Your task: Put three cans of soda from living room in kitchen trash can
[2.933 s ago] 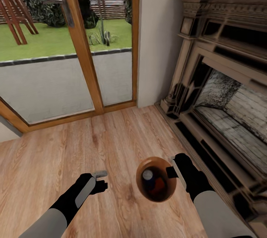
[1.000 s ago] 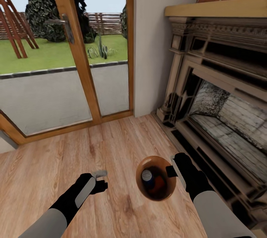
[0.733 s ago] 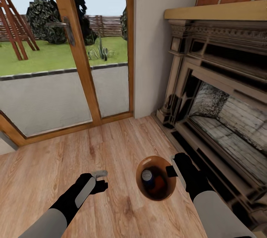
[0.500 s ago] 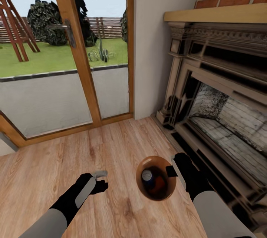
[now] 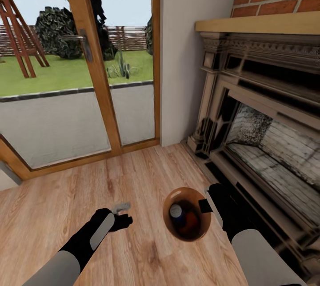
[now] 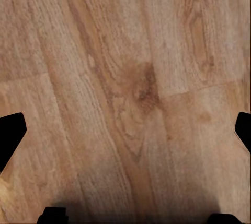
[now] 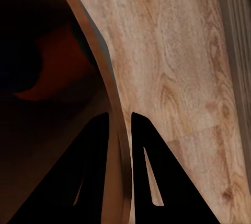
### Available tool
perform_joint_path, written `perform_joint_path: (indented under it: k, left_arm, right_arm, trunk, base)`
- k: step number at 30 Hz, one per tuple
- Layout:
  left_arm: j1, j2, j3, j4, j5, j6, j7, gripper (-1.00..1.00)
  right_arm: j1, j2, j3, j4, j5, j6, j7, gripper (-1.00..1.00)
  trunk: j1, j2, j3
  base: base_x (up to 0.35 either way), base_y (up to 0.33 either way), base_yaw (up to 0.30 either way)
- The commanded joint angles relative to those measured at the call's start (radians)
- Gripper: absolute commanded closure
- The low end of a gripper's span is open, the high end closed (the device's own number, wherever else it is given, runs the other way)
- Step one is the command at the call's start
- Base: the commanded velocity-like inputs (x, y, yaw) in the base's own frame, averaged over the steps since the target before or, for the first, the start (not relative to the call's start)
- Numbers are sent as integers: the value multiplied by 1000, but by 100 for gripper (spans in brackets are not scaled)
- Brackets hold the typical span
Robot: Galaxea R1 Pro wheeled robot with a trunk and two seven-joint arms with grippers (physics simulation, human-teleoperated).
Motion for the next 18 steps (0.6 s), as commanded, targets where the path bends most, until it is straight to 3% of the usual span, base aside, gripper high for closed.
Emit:
perform_joint_path:
  k: [1, 18]
  left_arm:
    - [0, 0, 0, 0, 0, -2, -3, -100]
    - [0, 0, 0, 0, -2, -20, -15, -100]
  right_arm:
    - [0, 0, 0, 0, -10, 0, 4, 100]
    - [0, 0, 0, 1, -11, 0, 4, 100]
  trunk:
    - [0, 0, 2]
    - [0, 0, 29]
  base:
    - [0, 0, 0]
    - [0, 0, 0]
